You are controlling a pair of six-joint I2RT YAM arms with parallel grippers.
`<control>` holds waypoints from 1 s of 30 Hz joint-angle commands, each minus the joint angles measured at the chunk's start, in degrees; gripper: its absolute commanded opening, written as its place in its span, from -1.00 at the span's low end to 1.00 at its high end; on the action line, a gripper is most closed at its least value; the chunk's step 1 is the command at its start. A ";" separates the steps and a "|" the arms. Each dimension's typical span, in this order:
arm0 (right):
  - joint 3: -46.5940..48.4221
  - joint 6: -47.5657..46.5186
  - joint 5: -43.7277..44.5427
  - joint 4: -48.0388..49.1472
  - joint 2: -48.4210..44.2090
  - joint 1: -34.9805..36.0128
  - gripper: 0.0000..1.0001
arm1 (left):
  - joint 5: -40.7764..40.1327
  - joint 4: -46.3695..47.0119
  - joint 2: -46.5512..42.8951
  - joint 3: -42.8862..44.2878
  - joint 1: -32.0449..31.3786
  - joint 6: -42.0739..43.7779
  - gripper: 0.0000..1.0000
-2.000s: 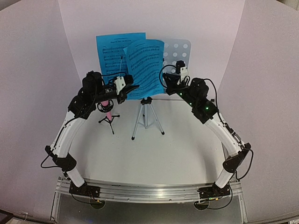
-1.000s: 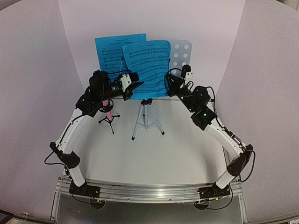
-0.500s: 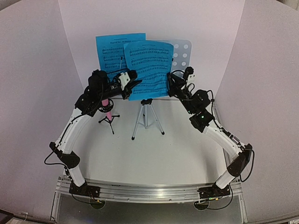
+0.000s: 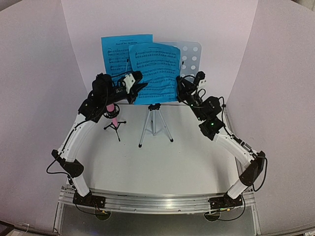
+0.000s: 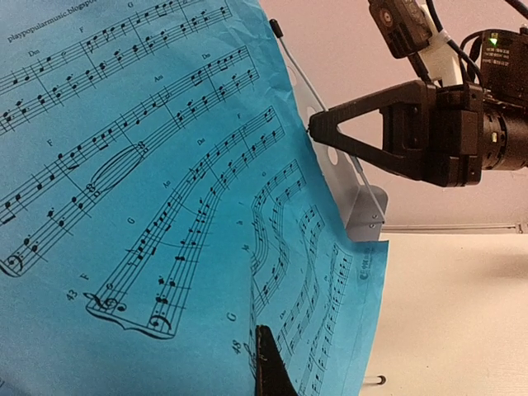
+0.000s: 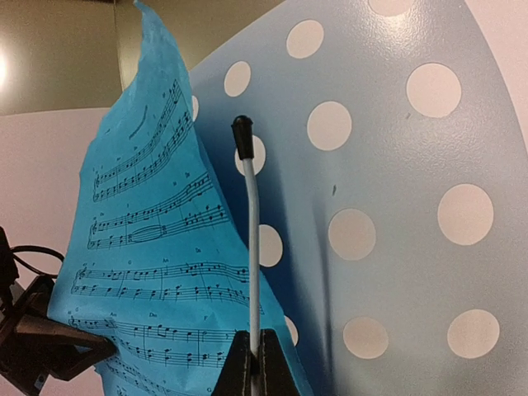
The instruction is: Set up the instrument practice props
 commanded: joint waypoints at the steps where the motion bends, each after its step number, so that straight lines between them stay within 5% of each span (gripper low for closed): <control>1: 0.47 -2.36 -2.95 6.01 -2.98 -0.11 -1.00 | -0.77 2.28 0.75 4.64 0.62 -1.80 -1.00; 11: 1.60 -5.68 -6.54 9.18 -1.77 -0.11 -1.00 | -0.26 3.31 1.55 4.26 0.63 -4.05 -1.00; 30: 5.37 -6.32 -7.35 0.87 0.47 -0.13 -1.00 | 7.66 14.13 7.38 7.26 0.30 -9.08 -1.00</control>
